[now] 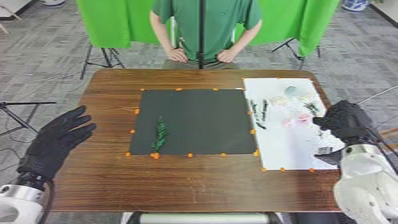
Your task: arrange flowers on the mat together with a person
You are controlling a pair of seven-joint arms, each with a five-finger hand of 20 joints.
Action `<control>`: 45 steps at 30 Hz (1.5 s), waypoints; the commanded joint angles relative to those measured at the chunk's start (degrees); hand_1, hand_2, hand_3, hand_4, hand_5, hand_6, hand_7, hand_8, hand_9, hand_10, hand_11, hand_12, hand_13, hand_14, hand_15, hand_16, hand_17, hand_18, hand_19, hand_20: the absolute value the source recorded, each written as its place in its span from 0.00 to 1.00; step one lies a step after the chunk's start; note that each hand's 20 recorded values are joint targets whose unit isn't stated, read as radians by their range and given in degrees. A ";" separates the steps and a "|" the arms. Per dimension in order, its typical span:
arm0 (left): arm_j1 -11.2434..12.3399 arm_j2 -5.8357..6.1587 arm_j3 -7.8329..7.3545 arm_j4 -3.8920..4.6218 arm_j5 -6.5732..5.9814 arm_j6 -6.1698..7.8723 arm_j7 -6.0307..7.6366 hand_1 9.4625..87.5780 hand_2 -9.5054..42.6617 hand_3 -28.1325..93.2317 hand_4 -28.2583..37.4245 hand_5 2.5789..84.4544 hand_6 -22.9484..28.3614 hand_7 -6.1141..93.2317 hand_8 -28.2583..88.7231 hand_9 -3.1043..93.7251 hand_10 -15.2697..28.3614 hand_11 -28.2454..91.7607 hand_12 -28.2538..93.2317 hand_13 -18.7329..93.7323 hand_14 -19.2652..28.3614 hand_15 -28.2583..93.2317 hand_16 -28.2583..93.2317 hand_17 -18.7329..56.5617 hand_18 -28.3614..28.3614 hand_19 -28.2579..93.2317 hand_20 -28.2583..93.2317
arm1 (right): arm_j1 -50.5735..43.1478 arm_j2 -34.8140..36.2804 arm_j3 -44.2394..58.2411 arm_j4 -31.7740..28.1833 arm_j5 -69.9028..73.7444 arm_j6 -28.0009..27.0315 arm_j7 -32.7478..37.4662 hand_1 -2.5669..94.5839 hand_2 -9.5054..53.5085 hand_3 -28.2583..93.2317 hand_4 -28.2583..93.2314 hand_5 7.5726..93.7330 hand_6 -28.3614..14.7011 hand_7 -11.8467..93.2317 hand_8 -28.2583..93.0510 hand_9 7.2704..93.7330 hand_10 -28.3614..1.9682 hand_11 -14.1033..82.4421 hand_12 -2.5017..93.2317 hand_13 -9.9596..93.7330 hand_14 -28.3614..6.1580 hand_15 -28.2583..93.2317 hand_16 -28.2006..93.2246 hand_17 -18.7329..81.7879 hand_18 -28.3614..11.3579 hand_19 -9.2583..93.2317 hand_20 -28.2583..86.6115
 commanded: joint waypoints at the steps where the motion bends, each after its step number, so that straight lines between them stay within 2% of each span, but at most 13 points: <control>1: 2.17 -0.39 -0.74 -0.65 0.00 1.05 -0.41 0.24 0.16 0.80 0.05 0.38 0.54 0.24 0.17 0.33 0.63 0.39 0.38 0.39 0.74 0.49 0.23 0.16 0.89 0.62 0.29 | 17.07 0.14 -14.37 0.57 1.51 -7.16 -5.76 0.51 0.00 0.84 0.01 0.85 0.69 0.58 0.34 0.88 0.66 0.83 0.43 0.87 0.59 0.93 0.51 0.70 0.21 1.00 0.86; 7: 1.84 -0.20 -0.14 -0.73 0.06 1.37 -0.81 0.24 0.16 0.80 0.05 0.38 0.54 0.24 0.17 0.33 0.63 0.39 0.38 0.39 0.74 0.48 0.23 0.16 0.89 0.62 0.29 | 26.75 -3.63 -25.22 3.64 0.57 -14.40 -7.69 0.51 0.00 0.84 0.01 0.86 0.69 0.58 0.34 0.89 0.66 0.83 0.43 0.87 0.60 0.93 0.51 0.70 0.21 1.00 0.86; 9: 1.80 -0.09 -0.03 -0.75 -0.07 1.68 -0.81 0.24 0.15 0.80 0.05 0.38 0.54 0.24 0.17 0.33 0.62 0.39 0.38 0.39 0.74 0.48 0.23 0.16 0.89 0.62 0.29 | 27.99 -4.83 -27.68 4.77 0.25 -15.82 -7.85 0.51 0.00 0.84 0.02 0.86 0.69 0.58 0.34 0.89 0.66 0.83 0.43 0.87 0.60 0.93 0.51 0.70 0.21 1.00 0.86; 16: 1.35 -0.11 0.38 -0.55 -0.03 1.49 -1.34 0.24 0.15 0.81 0.05 0.38 0.54 0.24 0.16 0.33 0.62 0.39 0.38 0.39 0.73 0.48 0.24 0.16 0.89 0.62 0.30 | 29.10 -9.24 -33.24 9.86 -2.29 -21.66 -7.89 0.51 0.00 0.84 0.02 0.86 0.69 0.58 0.35 0.89 0.66 0.83 0.43 0.88 0.60 0.93 0.51 0.71 0.21 1.00 0.86; 26: 0.71 0.04 1.07 -0.09 0.04 1.28 -1.55 0.23 0.14 0.81 0.04 0.38 0.53 0.24 0.16 0.34 0.62 0.40 0.38 0.39 0.73 0.48 0.24 0.16 0.88 0.62 0.30 | 32.58 -13.21 -43.03 18.62 -9.44 -23.07 -3.73 0.50 0.00 0.85 0.01 0.87 0.69 0.55 0.35 0.90 0.67 0.81 0.42 0.89 0.62 0.91 0.50 0.73 0.22 1.00 0.84; 40: -0.38 0.79 1.96 0.48 0.07 0.66 -1.80 0.23 0.12 0.83 0.02 0.38 0.52 0.25 0.16 0.34 0.61 0.40 0.38 0.39 0.71 0.48 0.24 0.17 0.87 0.61 0.30 | 36.74 -18.93 -49.58 24.30 -12.39 -21.51 2.41 0.48 0.00 0.86 0.05 0.92 0.70 0.52 0.37 0.94 0.69 0.79 0.42 0.91 0.62 0.91 0.50 0.76 0.20 1.00 0.85; 45: -0.75 1.19 2.20 0.66 0.04 0.66 -1.93 0.23 0.11 0.83 0.01 0.38 0.52 0.25 0.16 0.34 0.61 0.40 0.38 0.39 0.71 0.48 0.24 0.17 0.87 0.61 0.30 | 37.70 -20.49 -50.02 26.06 -11.48 -22.17 3.61 0.44 0.00 0.88 0.05 0.94 0.71 0.50 0.34 0.95 0.69 0.79 0.42 0.93 0.63 0.90 0.50 0.77 0.20 1.00 0.85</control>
